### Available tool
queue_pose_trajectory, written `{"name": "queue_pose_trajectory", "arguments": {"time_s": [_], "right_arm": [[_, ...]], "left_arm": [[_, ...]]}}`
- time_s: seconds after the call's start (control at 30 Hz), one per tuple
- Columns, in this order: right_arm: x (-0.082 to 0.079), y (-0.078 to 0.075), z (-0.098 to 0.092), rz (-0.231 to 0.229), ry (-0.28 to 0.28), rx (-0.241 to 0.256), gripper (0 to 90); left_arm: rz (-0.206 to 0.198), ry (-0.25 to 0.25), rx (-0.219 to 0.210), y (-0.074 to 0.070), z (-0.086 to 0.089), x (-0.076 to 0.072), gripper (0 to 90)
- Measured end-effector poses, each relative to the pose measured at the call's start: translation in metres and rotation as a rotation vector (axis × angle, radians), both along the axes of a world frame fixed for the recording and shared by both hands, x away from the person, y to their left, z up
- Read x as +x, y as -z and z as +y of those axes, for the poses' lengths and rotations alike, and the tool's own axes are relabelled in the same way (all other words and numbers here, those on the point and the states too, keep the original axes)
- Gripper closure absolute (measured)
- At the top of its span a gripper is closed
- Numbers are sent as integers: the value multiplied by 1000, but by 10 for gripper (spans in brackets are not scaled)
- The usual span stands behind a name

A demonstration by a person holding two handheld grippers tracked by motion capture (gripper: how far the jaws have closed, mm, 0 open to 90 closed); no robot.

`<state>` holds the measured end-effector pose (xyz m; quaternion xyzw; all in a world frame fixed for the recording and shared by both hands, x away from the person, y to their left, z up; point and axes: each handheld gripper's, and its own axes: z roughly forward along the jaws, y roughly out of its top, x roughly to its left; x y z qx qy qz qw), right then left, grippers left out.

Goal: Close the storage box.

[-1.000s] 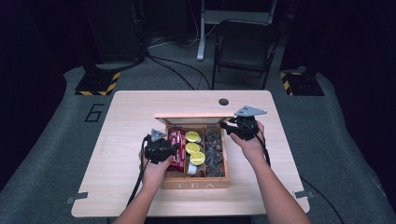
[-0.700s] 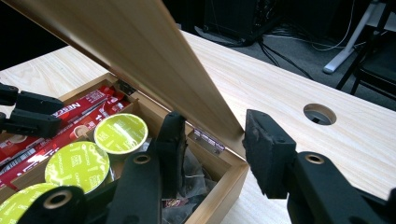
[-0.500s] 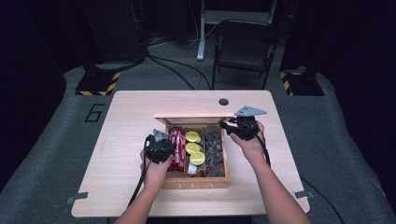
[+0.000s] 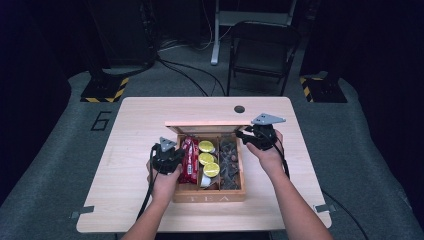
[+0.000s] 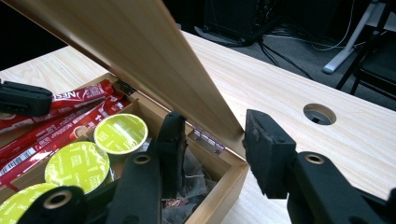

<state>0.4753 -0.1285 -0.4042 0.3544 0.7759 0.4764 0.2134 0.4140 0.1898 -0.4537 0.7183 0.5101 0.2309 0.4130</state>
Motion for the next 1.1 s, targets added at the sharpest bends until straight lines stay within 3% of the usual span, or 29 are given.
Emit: {"name": "queue_pose_trajectory", "arguments": {"time_s": [0.5,0.63,1.1], "right_arm": [[0,0,0,1,0,1,589],[0,0,0,0,-1,0,589],[0,0,0,1,0,0,589]], "left_arm": [[-3,19,-24,-8,9,-8,847],[-6,26,-11,-11,14,-11,847],[-20,-24,11,-30,60,-20,847]]}}
